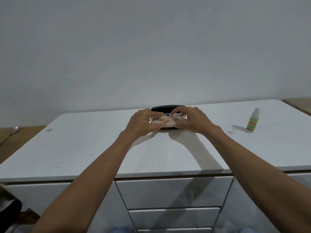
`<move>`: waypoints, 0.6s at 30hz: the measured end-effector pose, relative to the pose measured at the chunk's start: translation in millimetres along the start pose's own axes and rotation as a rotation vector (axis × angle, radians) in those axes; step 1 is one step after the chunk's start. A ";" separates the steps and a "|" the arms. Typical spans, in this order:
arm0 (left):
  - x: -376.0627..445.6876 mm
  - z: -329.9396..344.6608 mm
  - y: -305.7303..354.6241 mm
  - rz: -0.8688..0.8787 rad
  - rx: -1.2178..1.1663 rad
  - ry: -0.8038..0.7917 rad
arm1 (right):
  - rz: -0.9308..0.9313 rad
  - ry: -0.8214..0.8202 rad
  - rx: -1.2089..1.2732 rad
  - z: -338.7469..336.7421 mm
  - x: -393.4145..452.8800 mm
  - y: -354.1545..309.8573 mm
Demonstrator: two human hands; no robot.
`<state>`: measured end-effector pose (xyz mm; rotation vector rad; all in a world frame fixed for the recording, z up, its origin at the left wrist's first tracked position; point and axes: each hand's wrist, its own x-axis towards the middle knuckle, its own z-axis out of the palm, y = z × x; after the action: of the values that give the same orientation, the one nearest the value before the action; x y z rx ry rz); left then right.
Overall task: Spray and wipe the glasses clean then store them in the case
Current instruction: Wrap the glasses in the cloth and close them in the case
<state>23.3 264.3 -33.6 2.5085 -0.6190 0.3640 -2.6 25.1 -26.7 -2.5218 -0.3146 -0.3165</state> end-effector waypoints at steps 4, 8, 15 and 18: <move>19.3 13.7 -4.1 -0.003 0.019 0.049 | -0.009 0.082 -0.022 8.1 15.4 7.2; 22.6 32.0 -12.2 -0.022 0.015 0.106 | -0.019 0.072 -0.037 15.0 20.3 13.4; 23.0 38.4 -25.3 -0.026 -0.121 0.008 | -0.018 -0.027 0.012 24.3 27.4 27.4; 21.6 36.3 -27.4 -0.028 -0.120 -0.002 | -0.031 -0.056 0.018 24.8 29.8 29.6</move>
<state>60.1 257.5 -67.3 2.4003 -0.5879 0.3052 38.0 19.9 -53.2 -2.5131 -0.3769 -0.2539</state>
